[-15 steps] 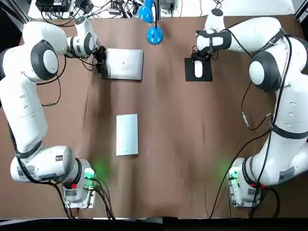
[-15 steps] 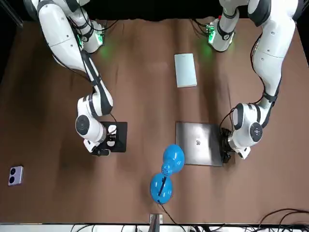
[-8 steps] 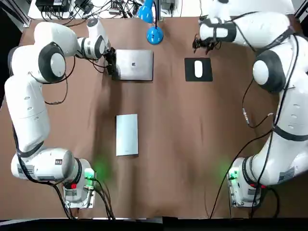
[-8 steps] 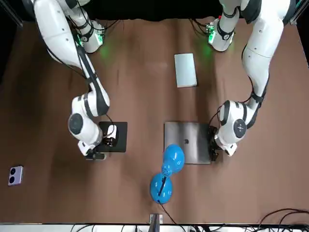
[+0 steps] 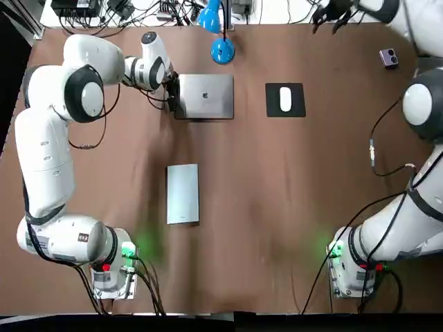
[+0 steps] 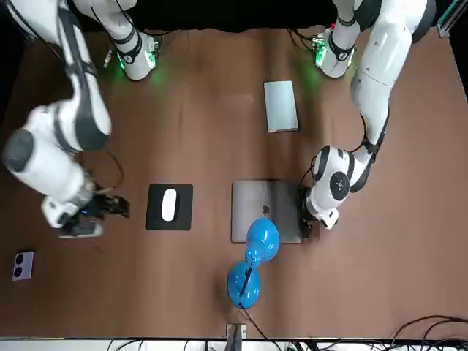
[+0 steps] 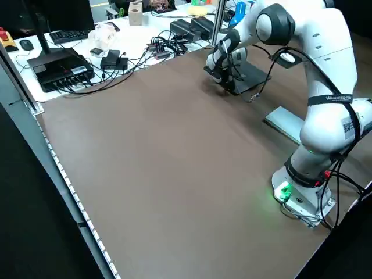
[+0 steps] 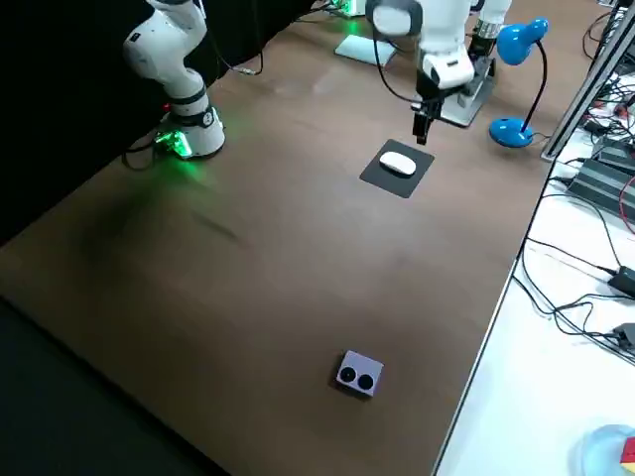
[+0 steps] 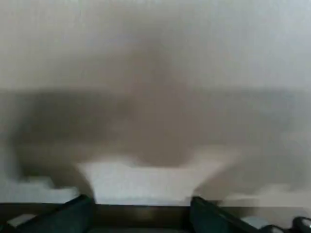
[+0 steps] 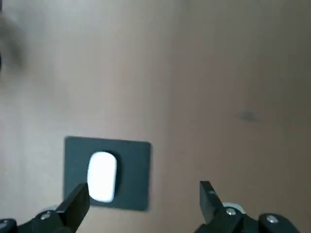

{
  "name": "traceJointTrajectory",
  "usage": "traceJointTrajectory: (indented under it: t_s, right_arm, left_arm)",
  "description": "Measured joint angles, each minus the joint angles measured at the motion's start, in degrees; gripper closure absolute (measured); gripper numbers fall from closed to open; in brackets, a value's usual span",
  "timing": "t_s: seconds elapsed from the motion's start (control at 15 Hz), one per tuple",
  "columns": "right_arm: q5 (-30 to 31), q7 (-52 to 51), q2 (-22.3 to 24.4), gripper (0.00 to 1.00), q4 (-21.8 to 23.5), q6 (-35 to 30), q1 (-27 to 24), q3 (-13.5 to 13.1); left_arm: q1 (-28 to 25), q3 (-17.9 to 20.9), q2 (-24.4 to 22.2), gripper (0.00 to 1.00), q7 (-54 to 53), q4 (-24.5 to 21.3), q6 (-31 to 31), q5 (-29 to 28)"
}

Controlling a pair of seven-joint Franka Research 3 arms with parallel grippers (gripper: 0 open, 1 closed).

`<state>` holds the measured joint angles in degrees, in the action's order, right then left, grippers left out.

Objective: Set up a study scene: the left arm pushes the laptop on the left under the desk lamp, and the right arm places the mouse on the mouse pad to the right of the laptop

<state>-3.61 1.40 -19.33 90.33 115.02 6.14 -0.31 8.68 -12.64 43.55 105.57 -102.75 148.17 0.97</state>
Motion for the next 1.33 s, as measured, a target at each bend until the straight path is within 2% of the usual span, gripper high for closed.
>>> traceJointTrajectory:
  t_s: [0.2,0.4,0.73,1.33]
  right_arm:
    - [2.7,-3.4,1.8,0.00,-7.8,-11.6,-2.5,-0.1]
    - [3.0,-6.5,3.4,0.00,-11.5,-17.2,-5.0,-0.2]
    - [3.2,-7.2,6.8,0.00,-12.6,-26.0,-8.7,-0.2]
    - [3.2,-7.4,6.6,0.00,-12.7,-27.7,-10.3,-0.2]
  left_arm:
    - [2.2,0.0,0.2,0.00,0.2,0.1,0.9,1.8]
    - [4.7,0.0,0.5,0.00,0.3,0.4,1.4,4.4]
    - [7.8,0.0,1.5,0.00,2.6,2.0,1.5,5.9]
    - [9.0,-0.1,2.3,0.00,4.2,3.2,1.5,6.4]
